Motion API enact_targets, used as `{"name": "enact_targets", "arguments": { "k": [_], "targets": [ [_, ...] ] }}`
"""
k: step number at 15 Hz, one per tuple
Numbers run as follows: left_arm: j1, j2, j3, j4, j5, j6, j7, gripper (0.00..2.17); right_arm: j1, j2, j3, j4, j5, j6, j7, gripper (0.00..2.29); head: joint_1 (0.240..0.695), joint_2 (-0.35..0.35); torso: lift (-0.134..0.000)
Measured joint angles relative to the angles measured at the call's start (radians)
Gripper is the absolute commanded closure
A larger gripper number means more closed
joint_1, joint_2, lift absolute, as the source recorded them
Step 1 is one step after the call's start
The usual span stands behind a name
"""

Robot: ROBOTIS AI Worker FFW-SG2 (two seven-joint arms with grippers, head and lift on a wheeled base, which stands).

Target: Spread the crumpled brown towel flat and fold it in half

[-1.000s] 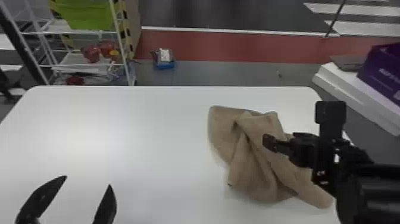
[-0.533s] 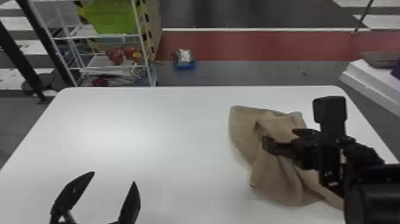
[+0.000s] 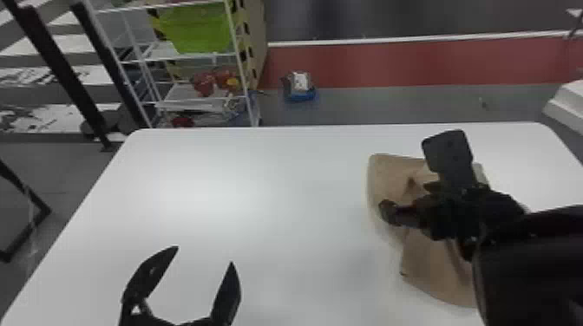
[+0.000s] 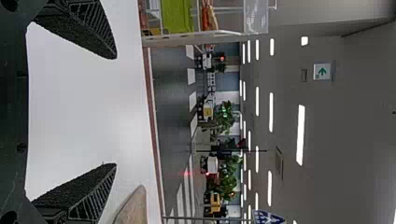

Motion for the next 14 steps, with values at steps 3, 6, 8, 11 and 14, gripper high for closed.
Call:
{"name": "enact_targets", "arguments": {
  "k": [3, 6, 8, 11, 14],
  "targets": [
    [0.000, 0.000, 0.000, 0.000, 0.000, -0.001, 0.000, 0.05, -0.019, 0.000, 0.032, 0.036, 0.039, 0.031, -0.002, 0.21, 0.695, 0.147, -0.134],
    [0.000, 0.000, 0.000, 0.000, 0.000, -0.002, -0.001, 0.05, -0.028, 0.000, 0.042, 0.059, 0.054, 0.049, -0.002, 0.21, 0.695, 0.144, -0.134],
    [0.000, 0.000, -0.001, 0.000, 0.000, -0.001, -0.003, 0.05, -0.036, 0.000, 0.053, 0.083, 0.059, 0.053, -0.003, 0.21, 0.695, 0.144, -0.134],
    [0.000, 0.000, -0.001, 0.000, 0.000, 0.000, -0.004, 0.05, -0.047, 0.000, 0.081, 0.117, 0.062, 0.053, -0.008, 0.21, 0.695, 0.155, -0.134],
    [0.000, 0.000, 0.001, 0.000, 0.000, 0.000, -0.004, 0.05, -0.058, 0.000, 0.108, 0.142, 0.078, 0.056, -0.011, 0.44, 0.695, 0.168, -0.134]
  ]
}}
